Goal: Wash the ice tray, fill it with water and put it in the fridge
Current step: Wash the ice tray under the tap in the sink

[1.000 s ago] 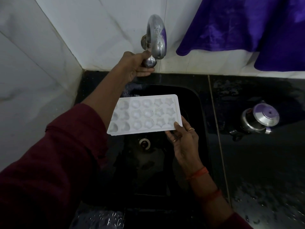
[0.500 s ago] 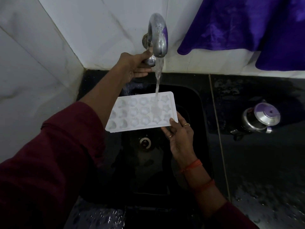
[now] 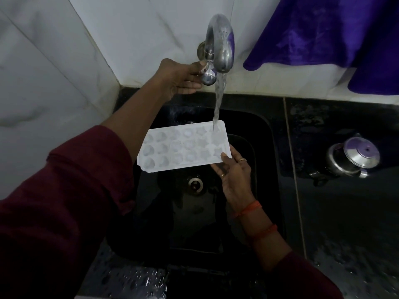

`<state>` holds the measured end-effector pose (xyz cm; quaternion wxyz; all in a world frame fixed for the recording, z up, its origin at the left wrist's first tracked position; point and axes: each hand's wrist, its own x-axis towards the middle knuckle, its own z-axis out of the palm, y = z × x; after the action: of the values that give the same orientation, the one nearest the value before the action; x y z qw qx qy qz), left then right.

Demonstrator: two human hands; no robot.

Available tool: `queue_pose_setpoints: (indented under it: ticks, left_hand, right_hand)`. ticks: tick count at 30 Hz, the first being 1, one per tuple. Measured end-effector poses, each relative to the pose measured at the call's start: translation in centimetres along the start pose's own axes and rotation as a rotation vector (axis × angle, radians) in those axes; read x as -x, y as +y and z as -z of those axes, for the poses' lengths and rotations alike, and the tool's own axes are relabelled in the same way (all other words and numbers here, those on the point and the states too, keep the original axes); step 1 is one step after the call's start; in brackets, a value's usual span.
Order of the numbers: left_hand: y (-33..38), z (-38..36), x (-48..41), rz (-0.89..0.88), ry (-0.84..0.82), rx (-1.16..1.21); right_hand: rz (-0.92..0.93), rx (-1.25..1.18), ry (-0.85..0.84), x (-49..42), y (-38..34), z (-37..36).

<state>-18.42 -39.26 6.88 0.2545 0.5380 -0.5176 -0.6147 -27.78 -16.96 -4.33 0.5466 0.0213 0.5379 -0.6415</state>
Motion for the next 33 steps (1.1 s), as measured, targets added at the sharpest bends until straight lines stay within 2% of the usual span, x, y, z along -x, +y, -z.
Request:
queue_pose_setpoints:
  ticks: [9,19,33]
  left_hand:
    - [0.6,-1.2,-0.5,0.015,0.005,-0.056]
    - [0.4,-1.5,-0.1,0.153,-0.083,0.153]
    - [1.2,-1.7,0.2,0.208,-0.1,0.124]
  right_hand:
    - [0.035,-0.002,0.061,-0.8,-1.7,2.6]
    - [0.079,-0.004,0.116,-1.2,-3.2,5.4]
    - [0.096,-0.046,0.146,-1.5,-5.5,7.5]
